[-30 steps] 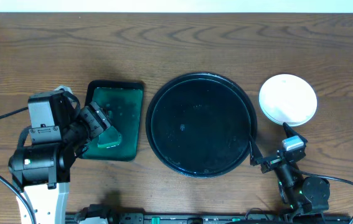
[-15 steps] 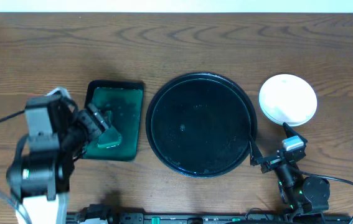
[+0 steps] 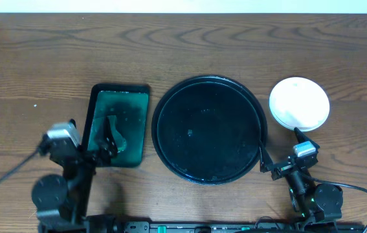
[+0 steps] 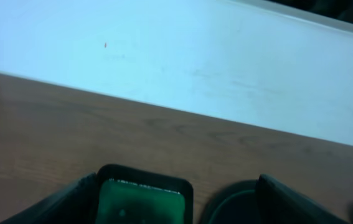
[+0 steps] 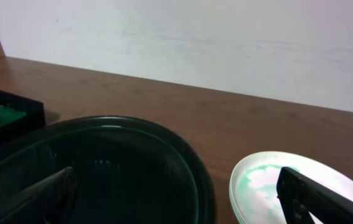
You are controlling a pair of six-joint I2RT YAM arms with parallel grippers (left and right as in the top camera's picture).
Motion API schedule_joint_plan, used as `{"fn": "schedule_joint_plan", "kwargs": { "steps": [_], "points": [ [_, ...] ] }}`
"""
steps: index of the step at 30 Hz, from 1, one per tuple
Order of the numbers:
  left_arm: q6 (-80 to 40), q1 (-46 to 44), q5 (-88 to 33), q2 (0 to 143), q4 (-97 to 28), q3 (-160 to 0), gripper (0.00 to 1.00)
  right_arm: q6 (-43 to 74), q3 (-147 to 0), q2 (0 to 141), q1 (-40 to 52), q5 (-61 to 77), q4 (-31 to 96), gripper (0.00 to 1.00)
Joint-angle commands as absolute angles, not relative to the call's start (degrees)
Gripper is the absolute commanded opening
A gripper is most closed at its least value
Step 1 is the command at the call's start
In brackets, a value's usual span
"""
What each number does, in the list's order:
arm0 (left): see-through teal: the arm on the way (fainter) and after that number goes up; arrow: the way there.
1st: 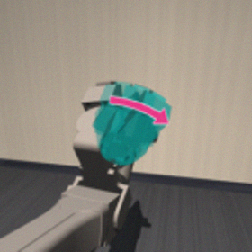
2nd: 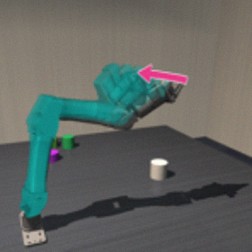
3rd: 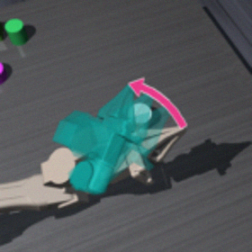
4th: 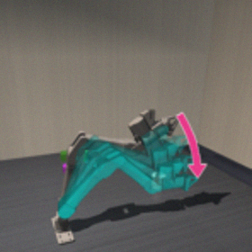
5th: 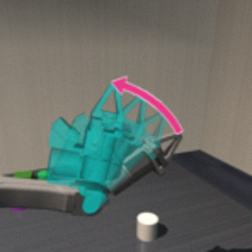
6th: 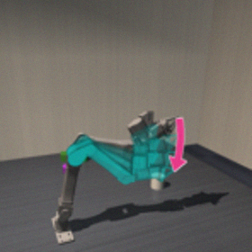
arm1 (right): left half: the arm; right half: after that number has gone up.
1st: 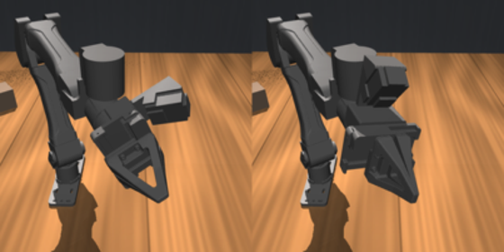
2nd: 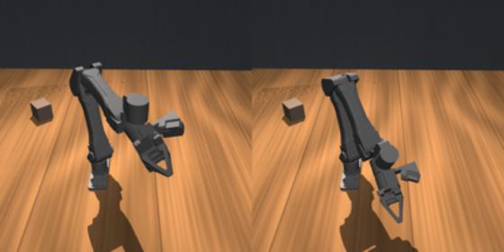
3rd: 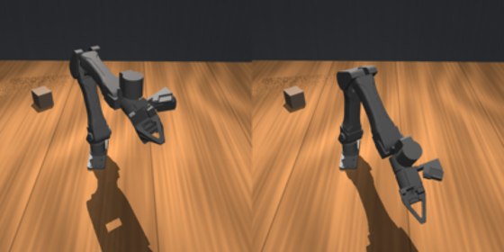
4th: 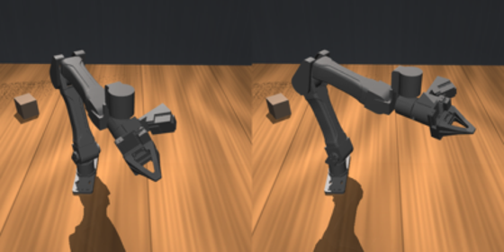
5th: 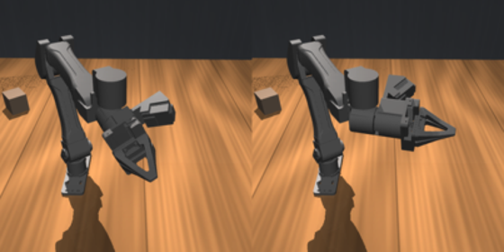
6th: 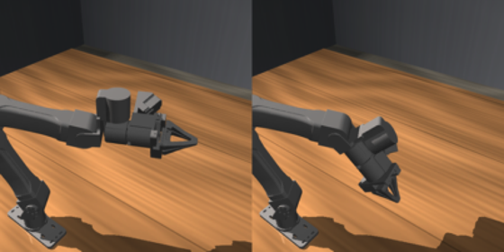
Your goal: Clean dirty plates on tray and stack at the side
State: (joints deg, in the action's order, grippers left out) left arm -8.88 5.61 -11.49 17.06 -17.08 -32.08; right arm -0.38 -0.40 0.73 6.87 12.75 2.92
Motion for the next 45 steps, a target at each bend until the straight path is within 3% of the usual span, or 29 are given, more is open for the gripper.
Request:
{"fn": "schedule_joint_plan", "kwargs": {
  "steps": [1,6,18,31,45],
  "points": [
    [-5.56,5.72,-12.67,9.78,-14.13,-25.19,0.8,0.6,-0.32,0.54,6.63,12.27,3.2,0.99],
    [-5.56,5.72,-12.64,0.62,-9.13,-16.53,0.8,0.6,-0.32,0.54,6.63,12.27,3.2,0.99],
    [-4.93,5.65,-10.94,0.08,4.32,-0.08,0.8,0.62,-0.32,0.54,6.63,12.27,3.2,0.99],
    [-4.93,4.91,-10.94,0.1,-3.16,-0.23,0.8,0.6,-0.32,0.54,6.63,12.27,3.2,0.99],
    [-4.93,4.91,-10.94,0.23,-2.96,-0.23,0.8,0.62,-0.32,0.54,6.63,12.27,3.2,0.99]
  ]
}}
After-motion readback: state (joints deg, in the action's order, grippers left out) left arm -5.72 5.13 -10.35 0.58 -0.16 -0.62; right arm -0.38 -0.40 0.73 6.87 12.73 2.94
